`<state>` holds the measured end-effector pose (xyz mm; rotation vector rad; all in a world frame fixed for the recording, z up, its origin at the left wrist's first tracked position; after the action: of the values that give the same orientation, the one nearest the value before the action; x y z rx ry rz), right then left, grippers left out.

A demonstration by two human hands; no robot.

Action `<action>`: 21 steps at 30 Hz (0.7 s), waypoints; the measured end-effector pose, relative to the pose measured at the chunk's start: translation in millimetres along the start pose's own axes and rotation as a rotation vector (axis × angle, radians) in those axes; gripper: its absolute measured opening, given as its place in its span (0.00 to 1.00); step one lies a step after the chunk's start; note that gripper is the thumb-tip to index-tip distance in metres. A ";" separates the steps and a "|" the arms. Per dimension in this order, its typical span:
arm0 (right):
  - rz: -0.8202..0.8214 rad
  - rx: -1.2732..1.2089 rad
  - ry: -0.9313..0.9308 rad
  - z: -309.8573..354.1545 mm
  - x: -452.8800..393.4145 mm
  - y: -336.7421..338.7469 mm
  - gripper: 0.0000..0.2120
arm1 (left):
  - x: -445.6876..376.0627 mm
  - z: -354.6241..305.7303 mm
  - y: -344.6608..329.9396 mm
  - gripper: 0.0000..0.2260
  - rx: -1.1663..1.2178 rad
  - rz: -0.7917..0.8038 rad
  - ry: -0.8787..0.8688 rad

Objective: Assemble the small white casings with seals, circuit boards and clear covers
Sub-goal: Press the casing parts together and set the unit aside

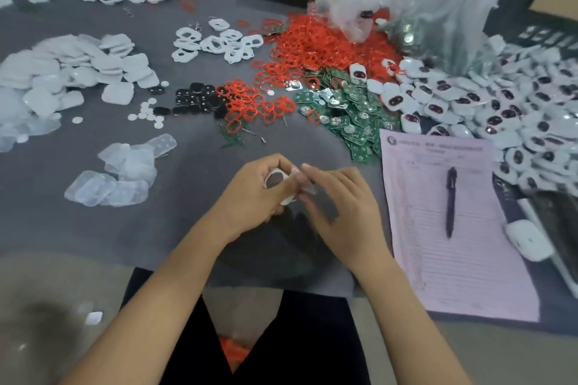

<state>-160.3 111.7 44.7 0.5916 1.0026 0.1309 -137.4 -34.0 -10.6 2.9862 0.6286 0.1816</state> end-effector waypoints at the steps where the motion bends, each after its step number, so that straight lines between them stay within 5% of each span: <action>1: -0.023 0.010 -0.002 -1.1 0.1 1.1 0.13 | -0.3 0.5 0.9 0.12 -0.012 -0.001 0.005; 8: -0.257 0.147 -0.179 -18.1 3.0 32.1 0.06 | 4.2 -0.9 7.1 0.15 0.192 -0.061 0.031; 14: 0.056 0.241 -0.050 -9.1 4.6 -6.3 0.05 | 6.2 1.0 8.5 0.16 0.104 -0.091 0.015; 21: 0.013 -0.070 -0.027 6.2 2.1 -1.1 0.17 | 6.8 2.3 7.3 0.17 -0.001 -0.070 0.012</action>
<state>-154.3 109.0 45.0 0.5351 0.9647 0.1688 -128.0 -38.0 -11.4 2.9589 0.7321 0.1954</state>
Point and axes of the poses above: each hand's wrist, its own x-axis away from the middle knuckle, its own y-axis out of the back of the hand, z = x × y, the point moved 10 cm from there along -x, towards the middle knuckle, and after that the axes turned 12 degrees about -z, right-handed, at the moved point
